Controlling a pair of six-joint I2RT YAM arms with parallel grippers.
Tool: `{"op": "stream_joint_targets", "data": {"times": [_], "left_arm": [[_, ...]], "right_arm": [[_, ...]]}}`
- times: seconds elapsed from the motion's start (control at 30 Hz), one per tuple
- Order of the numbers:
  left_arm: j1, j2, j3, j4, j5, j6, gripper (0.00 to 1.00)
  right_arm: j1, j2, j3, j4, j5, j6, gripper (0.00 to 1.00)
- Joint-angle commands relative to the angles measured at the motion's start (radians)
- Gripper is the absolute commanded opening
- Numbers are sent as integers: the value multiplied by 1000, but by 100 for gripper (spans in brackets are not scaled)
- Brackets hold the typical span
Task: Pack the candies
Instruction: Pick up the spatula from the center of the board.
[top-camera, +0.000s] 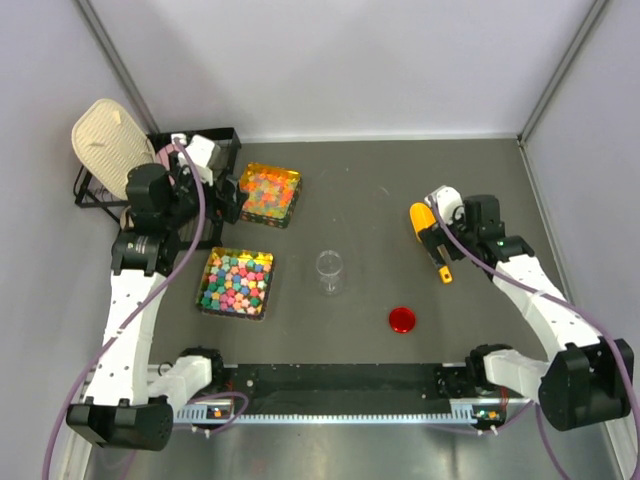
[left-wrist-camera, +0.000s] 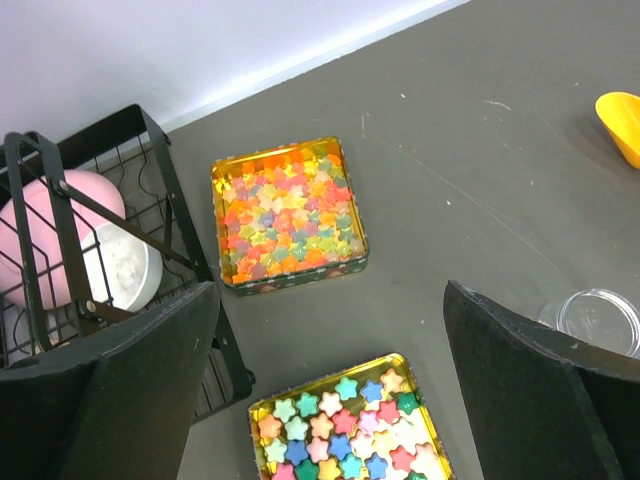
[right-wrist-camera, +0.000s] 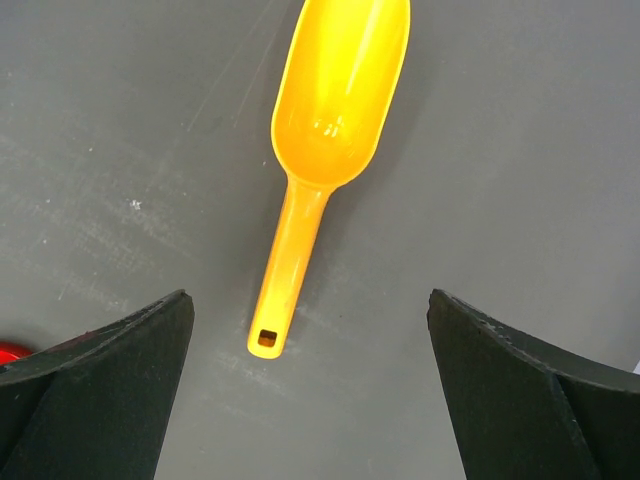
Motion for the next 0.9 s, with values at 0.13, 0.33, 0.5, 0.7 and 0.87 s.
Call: {"op": "stream_joint_targets", "data": {"times": [0.13, 0.33, 0.5, 0.7, 0.87], "left_arm": [[3, -27, 67, -7, 49, -2, 99], [3, -27, 56, -2, 57, -9, 99], [3, -27, 42, 7, 57, -11, 99], [3, -21, 44, 7, 57, -14, 99], [3, -11, 51, 22, 63, -29, 99]], "right_arm": [[-9, 55, -30, 92, -13, 16, 99], [-9, 147, -29, 124, -10, 30, 96], [-7, 205, -41, 190, 16, 42, 91], [-7, 283, -33, 191, 22, 51, 84], [-7, 319, -30, 191, 24, 54, 76]]}}
